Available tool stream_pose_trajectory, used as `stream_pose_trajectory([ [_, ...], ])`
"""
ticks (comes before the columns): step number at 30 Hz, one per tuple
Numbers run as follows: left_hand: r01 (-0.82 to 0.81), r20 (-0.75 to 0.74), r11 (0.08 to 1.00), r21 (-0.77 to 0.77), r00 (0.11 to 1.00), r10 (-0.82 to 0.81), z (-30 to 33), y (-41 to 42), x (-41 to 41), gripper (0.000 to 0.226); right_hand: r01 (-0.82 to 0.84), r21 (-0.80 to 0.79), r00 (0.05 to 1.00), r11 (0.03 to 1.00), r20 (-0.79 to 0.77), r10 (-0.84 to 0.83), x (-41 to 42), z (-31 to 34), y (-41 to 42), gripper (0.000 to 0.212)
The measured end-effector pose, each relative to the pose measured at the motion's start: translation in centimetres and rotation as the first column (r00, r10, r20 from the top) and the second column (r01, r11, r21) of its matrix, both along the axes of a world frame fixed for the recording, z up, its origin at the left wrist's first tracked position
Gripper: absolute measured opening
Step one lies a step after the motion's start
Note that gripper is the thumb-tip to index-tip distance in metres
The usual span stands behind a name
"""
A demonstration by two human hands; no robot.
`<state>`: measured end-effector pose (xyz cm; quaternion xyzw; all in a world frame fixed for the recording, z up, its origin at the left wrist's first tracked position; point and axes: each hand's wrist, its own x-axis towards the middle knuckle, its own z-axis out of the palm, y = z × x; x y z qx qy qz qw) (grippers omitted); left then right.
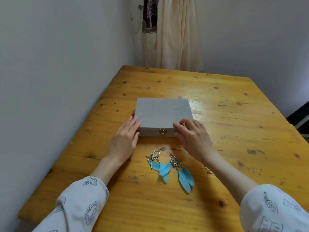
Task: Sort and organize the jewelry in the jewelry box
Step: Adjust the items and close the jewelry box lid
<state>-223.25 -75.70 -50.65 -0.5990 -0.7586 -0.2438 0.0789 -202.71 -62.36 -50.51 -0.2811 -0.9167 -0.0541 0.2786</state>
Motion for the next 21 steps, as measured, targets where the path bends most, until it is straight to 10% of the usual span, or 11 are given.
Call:
stream_pose_trajectory([
  [12, 0.132, -0.3, 0.98, -0.148, 0.938, -0.171, -0.5, 2.3, 4.5, 0.077, 0.019, -0.134, 0.998, 0.991, 0.065, -0.01, 0.4, -1.2, -0.4, 0.052],
  [21, 0.188, -0.35, 0.945, -0.266, 0.895, -0.277, -0.6, 1.5, 3.1, 0.051, 0.03, -0.201, 0.997, 0.979, 0.081, -0.014, 0.2, -0.9, -0.6, 0.048],
])
